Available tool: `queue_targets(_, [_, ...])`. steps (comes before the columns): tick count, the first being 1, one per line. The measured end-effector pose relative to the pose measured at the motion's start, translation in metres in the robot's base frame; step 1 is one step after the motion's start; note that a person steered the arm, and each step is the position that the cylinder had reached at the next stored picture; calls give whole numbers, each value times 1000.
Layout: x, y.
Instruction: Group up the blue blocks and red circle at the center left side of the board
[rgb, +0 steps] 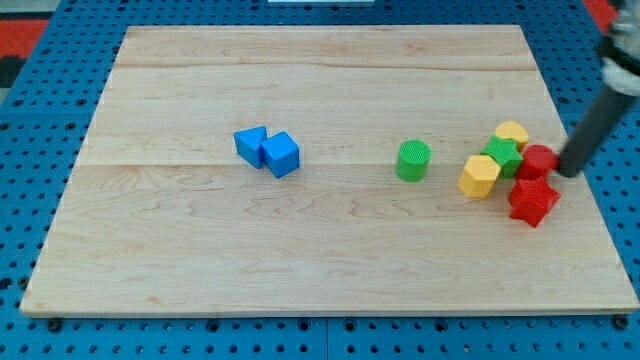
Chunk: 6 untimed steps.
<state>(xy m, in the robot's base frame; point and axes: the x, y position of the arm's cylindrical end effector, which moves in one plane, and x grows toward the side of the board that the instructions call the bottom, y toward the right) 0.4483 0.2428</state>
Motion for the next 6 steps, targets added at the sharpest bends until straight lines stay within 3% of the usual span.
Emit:
queue_targets(1, [-35,-96])
queue_targets(2, [-41,-117])
queue_targets(3, [-19,-64])
queue_targets(4, [-6,-102])
queue_targets(5, [35,-187])
queue_targets(6, [34,-230])
